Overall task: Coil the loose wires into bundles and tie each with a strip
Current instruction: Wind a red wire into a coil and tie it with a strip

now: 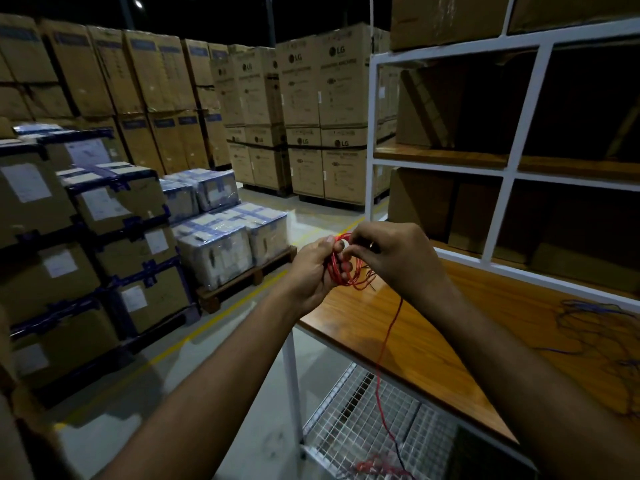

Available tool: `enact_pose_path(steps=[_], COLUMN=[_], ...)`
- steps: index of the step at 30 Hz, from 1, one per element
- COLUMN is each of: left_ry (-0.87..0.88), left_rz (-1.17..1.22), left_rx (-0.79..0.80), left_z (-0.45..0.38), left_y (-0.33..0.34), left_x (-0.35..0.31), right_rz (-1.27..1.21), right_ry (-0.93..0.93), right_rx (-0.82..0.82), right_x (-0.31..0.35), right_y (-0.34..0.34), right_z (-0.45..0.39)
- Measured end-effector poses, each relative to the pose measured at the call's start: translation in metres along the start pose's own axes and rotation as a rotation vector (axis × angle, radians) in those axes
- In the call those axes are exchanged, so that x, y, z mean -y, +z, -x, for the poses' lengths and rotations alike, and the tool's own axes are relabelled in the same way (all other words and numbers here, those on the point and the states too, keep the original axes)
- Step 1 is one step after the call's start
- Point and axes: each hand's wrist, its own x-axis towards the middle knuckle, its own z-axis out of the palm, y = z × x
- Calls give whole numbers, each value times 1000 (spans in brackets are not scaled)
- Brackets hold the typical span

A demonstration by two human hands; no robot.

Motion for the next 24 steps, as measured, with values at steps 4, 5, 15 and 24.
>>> enact_pose_path(steps=[4, 5, 15, 24], left_ry=[-24, -36, -33, -50], left_rz=[75, 73, 29, 16], left_rx=[38, 46, -68, -13], left_z=[6, 7, 0, 3], left_y=[2, 3, -9, -3], left_x=[-3, -2, 8, 9], right_rz=[-77, -76, -659, -294], right_ry=[150, 155, 461, 279], right_rx=[-60, -58, 440, 289], right_x=[-4, -5, -12, -13], right_y=[9, 12, -7, 0], right_z=[2, 3, 0, 3])
